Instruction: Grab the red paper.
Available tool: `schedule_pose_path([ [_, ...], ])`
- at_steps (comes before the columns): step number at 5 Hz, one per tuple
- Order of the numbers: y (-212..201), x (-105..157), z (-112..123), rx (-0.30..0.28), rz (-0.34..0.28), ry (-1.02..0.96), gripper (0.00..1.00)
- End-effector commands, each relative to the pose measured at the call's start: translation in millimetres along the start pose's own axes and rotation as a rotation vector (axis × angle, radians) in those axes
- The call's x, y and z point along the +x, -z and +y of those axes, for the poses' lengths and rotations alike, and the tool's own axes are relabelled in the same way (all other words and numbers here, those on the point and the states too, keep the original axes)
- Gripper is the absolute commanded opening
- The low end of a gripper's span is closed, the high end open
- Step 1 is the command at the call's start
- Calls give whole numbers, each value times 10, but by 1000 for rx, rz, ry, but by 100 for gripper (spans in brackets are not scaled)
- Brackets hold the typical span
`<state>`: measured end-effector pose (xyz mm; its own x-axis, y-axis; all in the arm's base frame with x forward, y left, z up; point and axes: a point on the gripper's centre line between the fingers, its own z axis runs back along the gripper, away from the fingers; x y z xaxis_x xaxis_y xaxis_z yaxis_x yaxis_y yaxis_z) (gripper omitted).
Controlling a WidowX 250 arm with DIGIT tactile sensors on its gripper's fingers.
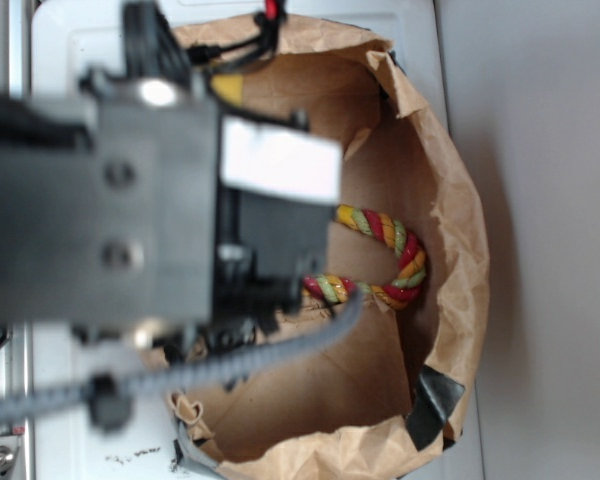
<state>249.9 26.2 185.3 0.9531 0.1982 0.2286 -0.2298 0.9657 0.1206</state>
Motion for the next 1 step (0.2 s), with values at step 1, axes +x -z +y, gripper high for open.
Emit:
schedule_pose_path([
  [1,-175,138,-34,-15,-63,-35,0],
])
